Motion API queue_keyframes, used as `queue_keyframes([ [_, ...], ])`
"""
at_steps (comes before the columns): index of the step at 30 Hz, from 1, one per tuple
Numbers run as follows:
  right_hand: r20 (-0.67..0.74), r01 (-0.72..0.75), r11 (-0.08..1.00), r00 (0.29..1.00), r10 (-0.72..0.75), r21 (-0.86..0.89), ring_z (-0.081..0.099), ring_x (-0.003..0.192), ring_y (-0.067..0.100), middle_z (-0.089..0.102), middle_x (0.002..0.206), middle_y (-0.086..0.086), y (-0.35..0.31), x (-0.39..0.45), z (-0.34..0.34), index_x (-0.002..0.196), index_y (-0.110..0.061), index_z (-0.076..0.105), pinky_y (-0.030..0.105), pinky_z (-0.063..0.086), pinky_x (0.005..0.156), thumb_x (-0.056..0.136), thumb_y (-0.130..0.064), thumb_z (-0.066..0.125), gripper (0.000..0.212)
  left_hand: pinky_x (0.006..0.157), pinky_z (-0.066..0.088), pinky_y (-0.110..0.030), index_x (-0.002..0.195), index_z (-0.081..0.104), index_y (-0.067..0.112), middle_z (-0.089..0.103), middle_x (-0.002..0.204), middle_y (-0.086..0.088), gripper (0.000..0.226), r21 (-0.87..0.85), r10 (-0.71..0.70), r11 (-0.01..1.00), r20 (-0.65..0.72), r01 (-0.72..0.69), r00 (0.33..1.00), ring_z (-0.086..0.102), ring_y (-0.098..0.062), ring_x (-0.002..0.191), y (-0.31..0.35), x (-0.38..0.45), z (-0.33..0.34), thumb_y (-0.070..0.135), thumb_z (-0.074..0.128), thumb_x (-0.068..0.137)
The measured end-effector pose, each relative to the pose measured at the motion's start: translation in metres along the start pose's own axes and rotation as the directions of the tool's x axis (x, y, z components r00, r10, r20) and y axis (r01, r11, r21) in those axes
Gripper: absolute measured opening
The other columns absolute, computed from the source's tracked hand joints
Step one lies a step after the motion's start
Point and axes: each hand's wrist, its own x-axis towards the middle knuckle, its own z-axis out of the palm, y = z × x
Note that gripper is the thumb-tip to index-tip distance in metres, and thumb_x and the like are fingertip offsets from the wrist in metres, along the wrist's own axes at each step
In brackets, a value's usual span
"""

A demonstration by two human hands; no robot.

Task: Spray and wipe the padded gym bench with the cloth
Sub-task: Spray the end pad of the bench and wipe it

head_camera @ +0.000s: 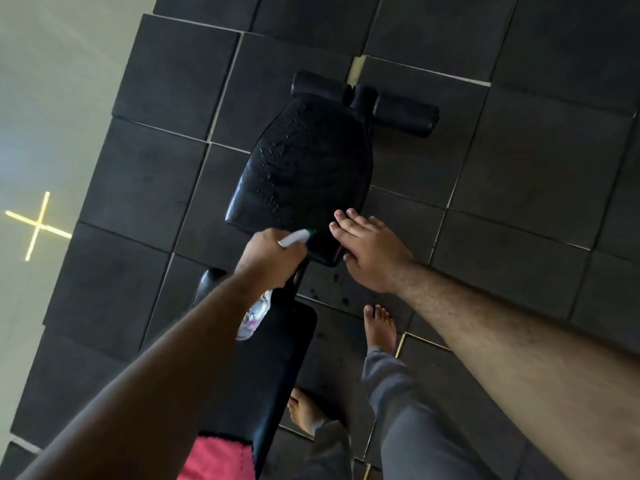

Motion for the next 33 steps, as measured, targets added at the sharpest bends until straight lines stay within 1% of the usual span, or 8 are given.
queue_keyframes([
  [7, 0.003, -0.006, 0.995, 1.0, 0.007, -0.104, 0.01, 0.166, 0.022, 0.009, 0.18, 0.001, -0.006, -0.002, -0.001, 0.169, -0.02, 0.023, 0.049, 0.018, 0.132, 0.105, -0.029, 0.049, 0.069, 0.043, 0.05, -0.026, 0.076, 0.079, 0.019, 0.073, 0.06, -0.002, 0.035, -0.162, -0.014, 0.987, -0.071, 0.003, 0.997, 0.063, -0.02, 0.046, 0.045, 0.054, -0.036, 0.048, 0.059, 0.078],
  [11, 0.022, -0.017, 0.991, 1.0, 0.021, -0.134, 0.007, 0.166, 0.021, 0.005, 0.18, 0.0, -0.01, -0.002, -0.001, 0.169, -0.02, 0.019, 0.05, 0.016, 0.133, 0.106, -0.03, 0.049, 0.07, 0.046, 0.057, -0.03, 0.071, 0.081, 0.034, 0.07, 0.057, 0.001, 0.024, -0.127, 0.016, 0.991, -0.147, -0.035, 0.989, 0.069, -0.025, 0.046, 0.052, 0.059, -0.048, 0.049, 0.063, 0.076],
  [17, -0.043, -0.104, 0.988, 0.994, 0.1, -0.111, 0.026, 0.162, 0.032, 0.026, 0.175, 0.014, -0.047, -0.005, 0.004, 0.163, -0.01, 0.035, 0.052, 0.025, 0.129, 0.107, -0.038, 0.049, 0.064, 0.046, 0.061, -0.041, 0.083, 0.073, 0.013, 0.075, 0.075, -0.01, 0.032, -0.163, 0.088, 0.977, -0.282, -0.138, 0.955, 0.072, -0.025, 0.052, -0.008, 0.011, -0.056, 0.045, 0.068, 0.081],
  [19, -0.062, -0.083, 0.994, 0.995, 0.078, -0.069, 0.043, 0.152, 0.034, 0.043, 0.167, 0.016, -0.081, -0.011, 0.014, 0.155, -0.009, 0.049, 0.051, 0.036, 0.122, 0.105, -0.039, 0.054, 0.058, 0.057, 0.064, -0.053, 0.083, 0.066, 0.013, 0.066, 0.067, -0.009, 0.03, -0.196, 0.106, 0.958, -0.428, -0.207, 0.898, 0.07, -0.032, 0.06, -0.048, -0.022, -0.056, 0.042, 0.072, 0.087],
  [24, 0.028, 0.178, 0.983, 0.984, -0.177, -0.037, 0.062, 0.12, 0.032, 0.07, 0.133, 0.004, -0.193, -0.036, 0.078, 0.133, -0.015, 0.067, 0.048, 0.049, 0.102, 0.095, -0.04, 0.066, 0.045, 0.061, 0.047, -0.037, 0.081, 0.055, 0.025, 0.056, 0.068, 0.011, 0.031, -0.16, 0.079, 0.916, -0.825, -0.367, 0.559, 0.055, -0.007, 0.062, -0.173, -0.13, -0.06, 0.03, 0.069, 0.108],
  [28, 0.161, 0.284, 0.953, 0.951, -0.265, -0.108, 0.06, 0.115, 0.03, 0.069, 0.121, 0.002, -0.273, -0.062, 0.142, 0.132, -0.019, 0.063, 0.045, 0.048, 0.096, 0.094, -0.051, 0.066, 0.05, 0.065, 0.058, -0.052, 0.116, 0.074, 0.008, 0.075, 0.095, 0.007, 0.024, -0.264, -0.084, 0.877, -0.906, -0.401, 0.415, 0.071, -0.04, 0.07, -0.279, -0.212, -0.05, 0.029, 0.062, 0.114],
  [30, 0.225, 0.292, 0.945, 0.94, -0.256, -0.147, 0.059, 0.116, 0.03, 0.068, 0.121, 0.003, -0.304, -0.075, 0.17, 0.129, -0.02, 0.062, 0.046, 0.046, 0.097, 0.094, -0.056, 0.064, 0.051, 0.066, 0.061, -0.042, 0.132, 0.07, 0.004, 0.075, 0.113, 0.019, 0.034, -0.303, -0.144, 0.843, -0.923, -0.444, 0.356, 0.076, -0.029, 0.071, -0.318, -0.248, -0.039, 0.031, 0.057, 0.117],
  [33, 0.28, 0.282, 0.93, 0.936, -0.214, -0.234, 0.059, 0.116, 0.03, 0.067, 0.118, 0.003, -0.338, -0.094, 0.204, 0.118, -0.021, 0.06, 0.046, 0.046, 0.096, 0.089, -0.062, 0.069, 0.051, 0.073, 0.063, -0.038, 0.145, 0.061, -0.007, 0.073, 0.138, -0.001, 0.053, -0.371, -0.25, 0.781, -0.923, -0.503, 0.291, 0.081, -0.03, 0.081, -0.371, -0.291, -0.018, 0.038, 0.05, 0.119],
])
